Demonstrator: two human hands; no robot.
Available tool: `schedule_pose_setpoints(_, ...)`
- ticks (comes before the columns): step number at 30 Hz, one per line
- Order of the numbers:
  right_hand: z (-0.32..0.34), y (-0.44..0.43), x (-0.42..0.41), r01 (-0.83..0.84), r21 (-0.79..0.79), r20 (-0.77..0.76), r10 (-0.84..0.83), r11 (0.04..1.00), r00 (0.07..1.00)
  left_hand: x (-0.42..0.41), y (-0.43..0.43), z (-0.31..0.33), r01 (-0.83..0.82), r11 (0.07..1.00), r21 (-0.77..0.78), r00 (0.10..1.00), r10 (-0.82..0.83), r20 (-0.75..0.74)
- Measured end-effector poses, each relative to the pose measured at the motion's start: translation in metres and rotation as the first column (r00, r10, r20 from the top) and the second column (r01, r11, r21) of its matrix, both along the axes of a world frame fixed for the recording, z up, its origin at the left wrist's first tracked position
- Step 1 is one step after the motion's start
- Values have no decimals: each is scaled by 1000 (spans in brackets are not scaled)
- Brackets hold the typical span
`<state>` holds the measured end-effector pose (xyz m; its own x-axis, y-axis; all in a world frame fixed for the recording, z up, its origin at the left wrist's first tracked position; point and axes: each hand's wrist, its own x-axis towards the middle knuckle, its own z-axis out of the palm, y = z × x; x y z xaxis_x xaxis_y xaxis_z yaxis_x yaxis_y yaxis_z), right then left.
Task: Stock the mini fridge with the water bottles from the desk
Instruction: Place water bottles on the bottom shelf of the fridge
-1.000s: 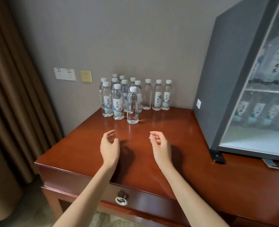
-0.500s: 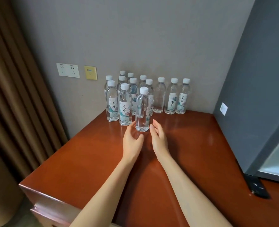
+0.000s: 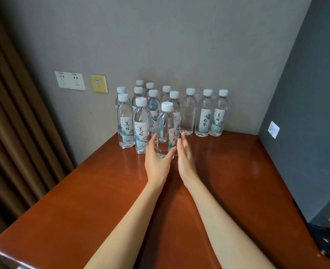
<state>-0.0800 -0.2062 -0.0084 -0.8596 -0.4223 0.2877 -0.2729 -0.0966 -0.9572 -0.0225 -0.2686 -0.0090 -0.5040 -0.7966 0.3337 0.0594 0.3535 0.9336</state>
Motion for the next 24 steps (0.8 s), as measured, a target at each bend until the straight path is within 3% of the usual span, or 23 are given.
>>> schedule_pose_setpoints(7, 0, -1, 3, -32, 60, -62, 36, 998, 997, -3, -5, -3, -21, 1000, 10, 1000, 21, 7)
schedule_pose_setpoints(11, 1, 0, 5, -63, 13, -5, 63, 998, 998, -1, -5, -2, 16, 999, 48, 999, -14, -45)
schedule_pose_setpoints(16, 3, 4, -2, -27, -57, 91, 32, 998, 995, -4, -3, -1, 239, 970, 30, 971, -238, -33)
schedule_pose_setpoints(24, 4, 19, -11, 86, -168, 140, -62, 982, 988, -2, 0, 3, 571, 819, 53, 821, -568, -60)
